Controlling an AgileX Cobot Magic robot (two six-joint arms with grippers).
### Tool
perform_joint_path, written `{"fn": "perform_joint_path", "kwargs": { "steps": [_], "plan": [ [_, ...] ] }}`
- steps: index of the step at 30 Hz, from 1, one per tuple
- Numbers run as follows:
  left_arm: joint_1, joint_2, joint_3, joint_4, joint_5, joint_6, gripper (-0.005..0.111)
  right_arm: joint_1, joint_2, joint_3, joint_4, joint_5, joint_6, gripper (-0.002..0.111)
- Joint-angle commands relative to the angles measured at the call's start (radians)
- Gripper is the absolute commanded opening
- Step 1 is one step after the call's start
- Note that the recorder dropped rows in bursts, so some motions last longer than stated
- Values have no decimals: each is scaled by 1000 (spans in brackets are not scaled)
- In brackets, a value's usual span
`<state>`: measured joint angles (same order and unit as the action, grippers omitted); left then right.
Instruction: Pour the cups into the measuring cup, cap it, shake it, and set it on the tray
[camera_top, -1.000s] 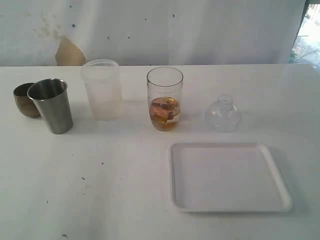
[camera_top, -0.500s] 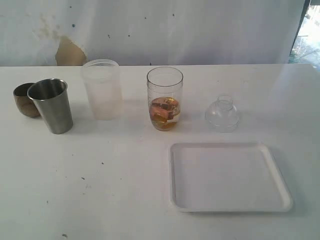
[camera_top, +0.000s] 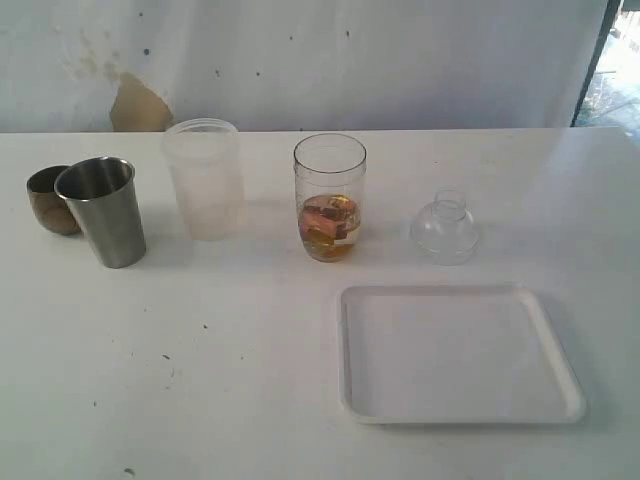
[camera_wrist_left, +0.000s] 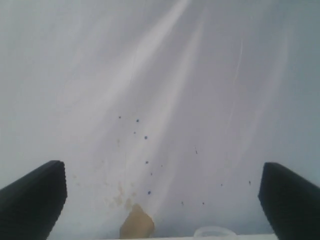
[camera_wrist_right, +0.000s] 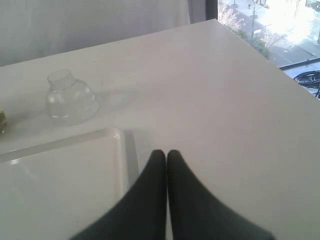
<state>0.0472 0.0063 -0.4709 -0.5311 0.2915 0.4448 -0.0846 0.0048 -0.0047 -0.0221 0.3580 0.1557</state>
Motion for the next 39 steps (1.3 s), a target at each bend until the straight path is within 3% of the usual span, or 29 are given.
{"fn": "perform_joint_path", "kwargs": {
  "steps": [1, 21, 25, 28, 32, 39],
  "plan": [
    [0, -6, 37, -21, 15, 1, 105, 3, -5, 5, -3, -8, -1, 0],
    [0, -6, 41, -15, 44, 1, 105, 3, -5, 5, -3, -8, -1, 0],
    [0, -6, 61, 82, 40, -3, 105, 3, -5, 5, -3, -8, -1, 0],
    [0, -6, 104, 172, 5, -154, 105, 3, -5, 5, -3, -8, -1, 0],
    [0, -6, 200, 412, -106, -483, 105, 3, -5, 5, -3, -8, -1, 0],
    [0, -6, 330, 484, -238, -508, 105, 3, -5, 5, -3, -8, -1, 0]
  ]
}}
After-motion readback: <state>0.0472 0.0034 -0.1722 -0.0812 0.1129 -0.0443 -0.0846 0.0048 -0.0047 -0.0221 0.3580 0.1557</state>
